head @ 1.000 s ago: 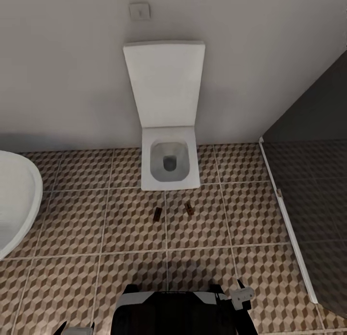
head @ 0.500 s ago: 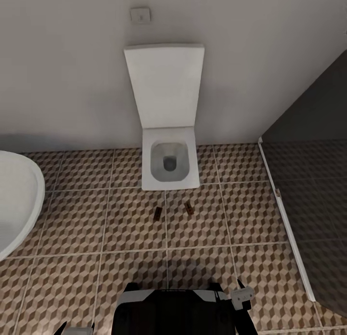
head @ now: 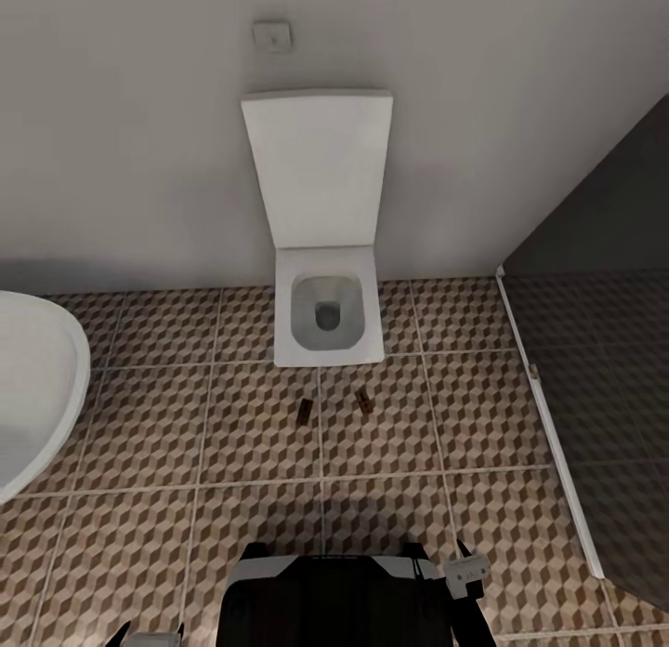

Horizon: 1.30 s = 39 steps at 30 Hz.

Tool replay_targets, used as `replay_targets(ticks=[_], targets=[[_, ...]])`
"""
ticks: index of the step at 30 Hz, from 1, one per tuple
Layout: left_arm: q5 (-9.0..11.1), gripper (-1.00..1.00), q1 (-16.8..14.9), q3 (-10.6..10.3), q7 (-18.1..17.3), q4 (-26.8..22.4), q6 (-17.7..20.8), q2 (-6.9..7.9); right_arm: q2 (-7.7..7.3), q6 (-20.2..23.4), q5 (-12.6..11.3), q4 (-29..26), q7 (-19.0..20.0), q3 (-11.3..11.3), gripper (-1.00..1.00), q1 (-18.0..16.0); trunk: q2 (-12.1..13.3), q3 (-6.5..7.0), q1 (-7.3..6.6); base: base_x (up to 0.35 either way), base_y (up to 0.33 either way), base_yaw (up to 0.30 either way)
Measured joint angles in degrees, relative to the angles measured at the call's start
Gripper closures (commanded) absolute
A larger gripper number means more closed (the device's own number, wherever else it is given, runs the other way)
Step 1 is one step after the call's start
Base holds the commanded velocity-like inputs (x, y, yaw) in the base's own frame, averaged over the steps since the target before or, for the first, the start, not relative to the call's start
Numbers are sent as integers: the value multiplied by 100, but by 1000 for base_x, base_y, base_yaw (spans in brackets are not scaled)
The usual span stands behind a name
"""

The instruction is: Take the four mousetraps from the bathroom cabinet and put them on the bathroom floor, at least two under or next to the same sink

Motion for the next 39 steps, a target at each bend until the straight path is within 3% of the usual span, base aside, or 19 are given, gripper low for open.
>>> replay_targets(ticks=[23,35,39], targets=[[1,-100,0,1,0,37,0,-48,3,0,-1,0,0,0,-100,0,925,414,-506,0,0,0],[2,-100,0,0,0,45,5,-53,-13,-18,-2,0,0,-5,-100,0,926,415,-507,0,0,0],[21,-100,0,3,6,105,13,-120,-33,-28,-2,3,-10,-10,-100,0,926,415,-507,0,0,0]])
